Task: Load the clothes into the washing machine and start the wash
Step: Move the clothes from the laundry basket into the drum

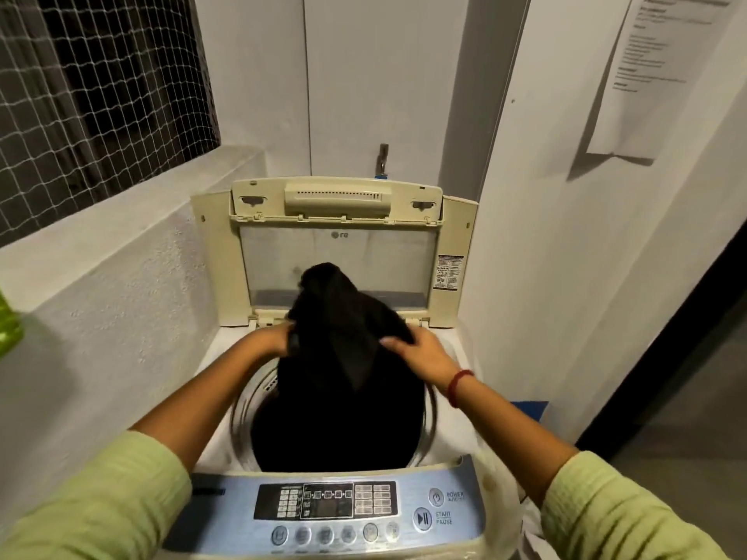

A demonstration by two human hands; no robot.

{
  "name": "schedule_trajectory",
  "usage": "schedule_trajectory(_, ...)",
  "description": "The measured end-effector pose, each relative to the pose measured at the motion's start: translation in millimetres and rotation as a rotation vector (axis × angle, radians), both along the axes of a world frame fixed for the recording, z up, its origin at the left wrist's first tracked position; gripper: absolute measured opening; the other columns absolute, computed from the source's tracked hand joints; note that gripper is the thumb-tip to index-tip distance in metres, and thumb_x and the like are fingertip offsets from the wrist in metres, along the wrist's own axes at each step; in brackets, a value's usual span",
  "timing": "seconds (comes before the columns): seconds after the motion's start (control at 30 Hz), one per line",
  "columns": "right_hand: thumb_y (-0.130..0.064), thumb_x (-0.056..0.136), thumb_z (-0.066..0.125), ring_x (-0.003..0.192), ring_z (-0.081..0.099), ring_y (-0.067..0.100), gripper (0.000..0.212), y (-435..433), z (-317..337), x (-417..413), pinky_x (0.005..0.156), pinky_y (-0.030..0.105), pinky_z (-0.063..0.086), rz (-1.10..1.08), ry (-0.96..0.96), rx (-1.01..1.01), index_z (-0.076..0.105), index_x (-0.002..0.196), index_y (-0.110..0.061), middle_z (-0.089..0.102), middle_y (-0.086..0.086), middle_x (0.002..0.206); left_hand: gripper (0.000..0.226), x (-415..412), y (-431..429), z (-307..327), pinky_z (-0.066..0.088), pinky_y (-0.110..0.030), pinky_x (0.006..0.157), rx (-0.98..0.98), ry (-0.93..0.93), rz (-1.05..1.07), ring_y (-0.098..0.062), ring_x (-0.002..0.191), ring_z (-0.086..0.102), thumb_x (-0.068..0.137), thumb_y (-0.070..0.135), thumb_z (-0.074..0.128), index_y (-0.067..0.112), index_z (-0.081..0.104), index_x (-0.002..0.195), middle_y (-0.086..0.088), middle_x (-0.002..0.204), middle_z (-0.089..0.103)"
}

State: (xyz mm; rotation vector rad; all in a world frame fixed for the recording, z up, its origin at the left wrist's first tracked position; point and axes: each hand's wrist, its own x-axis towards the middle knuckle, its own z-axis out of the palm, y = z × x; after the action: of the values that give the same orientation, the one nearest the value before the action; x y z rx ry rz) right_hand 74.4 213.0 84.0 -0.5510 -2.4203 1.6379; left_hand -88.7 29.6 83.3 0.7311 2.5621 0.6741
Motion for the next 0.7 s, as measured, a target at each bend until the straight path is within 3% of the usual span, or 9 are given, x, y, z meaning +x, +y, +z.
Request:
schedule_trajectory(0.07,-0.034,0.096,0.046,0.112,0.057,0.023,0.042,23.8,9.2,3.3,0.096,0.038,0.047,-0.144,0.017,-0.185,0.052,0.128,-0.006,0.060,0.005,0.117,0.028,-4.1,-5.0,13.5,0.041,-0.040,0.098,0.245,0.031,0.013,-0.029,0.115,0.051,0.093,0.004,0.051,-0.003,0.054,0.120,-0.019,0.118,0.056)
schedule_trajectory(0.13,-0.044,0.097,0.037,0.114,0.055,0.024,0.053,36.4,16.4,5.4,0.091,0.037,0.046,-0.177,-0.030,-0.226,0.048,0.131,-0.006,0.058,0.008,0.123,0.033,-11.6,-12.6,24.3,0.043,-0.036,0.093,0.395,0.045,0.138,-0.027,0.110,0.054,0.089,-0.003,0.054,-0.006,0.053,0.122,-0.020,0.119,0.057)
schedule_trajectory(0.2,-0.051,0.095,0.036,0.113,0.054,0.024,0.059,37.5,13.9,5.2,0.091,0.035,0.045,-0.201,-0.070,-0.208,0.049,0.130,-0.006,0.057,0.010,0.127,0.020,-11.0,-13.1,41.4,0.045,-0.034,0.078,0.532,0.070,0.212,-0.028,0.092,0.061,0.080,0.013,0.059,0.000,0.063,0.094,-0.022,0.096,0.064)
schedule_trajectory(0.27,-0.051,0.092,0.044,0.113,0.054,0.023,0.058,34.2,5.6,6.3,0.094,0.035,0.043,-0.252,-0.058,-0.267,0.051,0.128,-0.006,0.059,0.010,0.126,0.020,-0.9,-9.4,58.8,0.044,-0.030,0.069,0.660,0.051,0.194,-0.024,0.075,0.062,0.073,0.024,0.060,0.004,0.061,0.076,-0.014,0.075,0.062)
schedule_trajectory(0.37,-0.041,0.091,0.055,0.108,0.058,0.020,0.047,33.0,-1.1,7.7,0.087,0.031,0.047,-0.290,-0.031,-0.420,0.056,0.124,-0.008,0.064,0.005,0.115,0.011,10.9,-7.4,73.8,0.046,-0.021,0.061,0.854,-0.100,0.206,-0.009,0.060,0.061,0.084,0.010,0.055,0.010,0.060,0.074,0.004,0.057,0.063)
schedule_trajectory(0.47,-0.039,0.093,0.051,0.092,0.064,0.020,0.044,35.5,17.0,10.4,0.075,0.029,0.053,-0.235,0.030,-0.585,0.060,0.119,-0.005,0.068,0.009,0.102,0.012,20.8,-15.1,87.1,0.047,-0.026,0.068,0.895,-0.337,0.175,-0.016,0.069,0.063,0.084,0.015,0.052,0.014,0.064,0.080,0.005,0.059,0.067)
schedule_trajectory(0.6,-0.044,0.085,0.055,0.099,0.065,0.025,0.038,47.8,41.6,14.9,0.084,0.037,0.054,0.000,0.188,-0.884,0.068,0.102,-0.013,0.069,0.011,0.102,0.031,20.2,-27.2,98.5,0.049,-0.022,0.058,1.099,-0.550,0.265,-0.010,0.048,0.063,0.078,0.018,0.055,0.017,0.071,0.052,0.004,0.049,0.065)
schedule_trajectory(0.67,-0.052,0.081,0.057,0.102,0.064,0.024,0.044,54.2,41.7,13.8,0.089,0.039,0.051,0.132,0.263,-1.021,0.062,0.106,-0.016,0.067,0.011,0.110,0.027,17.3,-29.5,100.0,0.051,-0.017,0.053,1.265,-0.643,0.294,-0.008,0.046,0.063,0.082,0.017,0.052,0.015,0.068,0.061,0.002,0.052,0.064)
schedule_trajectory(0.7,-0.056,0.079,0.057,0.099,0.065,0.023,0.049,51.3,37.8,12.0,0.085,0.039,0.053,0.129,0.243,-0.993,0.058,0.110,-0.018,0.066,0.010,0.112,0.033,19.1,-28.9,99.9,0.051,-0.015,0.054,1.313,-0.669,0.265,-0.007,0.048,0.063,0.088,0.017,0.047,0.015,0.067,0.061,0.002,0.053,0.063)
